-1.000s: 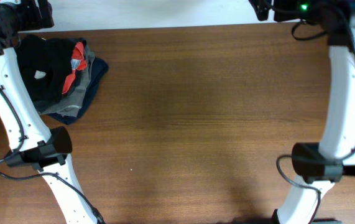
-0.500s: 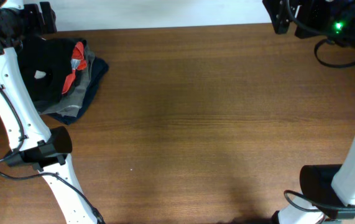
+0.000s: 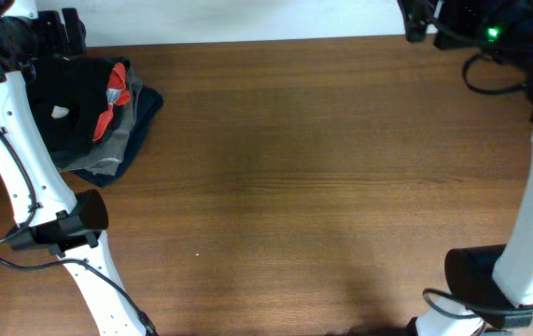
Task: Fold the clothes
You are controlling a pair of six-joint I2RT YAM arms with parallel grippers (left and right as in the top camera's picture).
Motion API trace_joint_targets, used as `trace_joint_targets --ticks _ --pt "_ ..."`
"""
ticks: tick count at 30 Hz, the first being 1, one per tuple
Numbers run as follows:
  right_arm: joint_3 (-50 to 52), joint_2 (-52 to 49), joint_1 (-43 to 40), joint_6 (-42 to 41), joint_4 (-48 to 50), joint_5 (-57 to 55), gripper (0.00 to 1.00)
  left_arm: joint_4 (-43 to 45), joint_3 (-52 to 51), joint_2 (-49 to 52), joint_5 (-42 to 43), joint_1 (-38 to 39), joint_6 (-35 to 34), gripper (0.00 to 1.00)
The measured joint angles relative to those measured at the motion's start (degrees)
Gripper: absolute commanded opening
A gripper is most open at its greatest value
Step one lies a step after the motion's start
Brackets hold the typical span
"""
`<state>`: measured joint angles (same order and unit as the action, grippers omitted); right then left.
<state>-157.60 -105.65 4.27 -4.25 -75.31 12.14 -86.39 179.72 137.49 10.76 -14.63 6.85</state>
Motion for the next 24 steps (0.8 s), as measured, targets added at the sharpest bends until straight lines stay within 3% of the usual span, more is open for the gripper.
trace_joint_targets --ticks 5,9,24 --pt "11.5 5.7 5.3 3.7 8.7 -6.7 0.99 0.0 0.0 0.0 0.0 0.0 0.0 0.99" --pt "28.1 15.5 5.9 6.5 17.0 -8.7 0.99 0.0 0.0 0.0 0.0 0.0 0.0 0.99" --pt "95.6 57.7 -2.6 8.2 49.2 -6.4 0.99 -0.1 0.0 0.0 0.1 0.0 0.0 0.99"
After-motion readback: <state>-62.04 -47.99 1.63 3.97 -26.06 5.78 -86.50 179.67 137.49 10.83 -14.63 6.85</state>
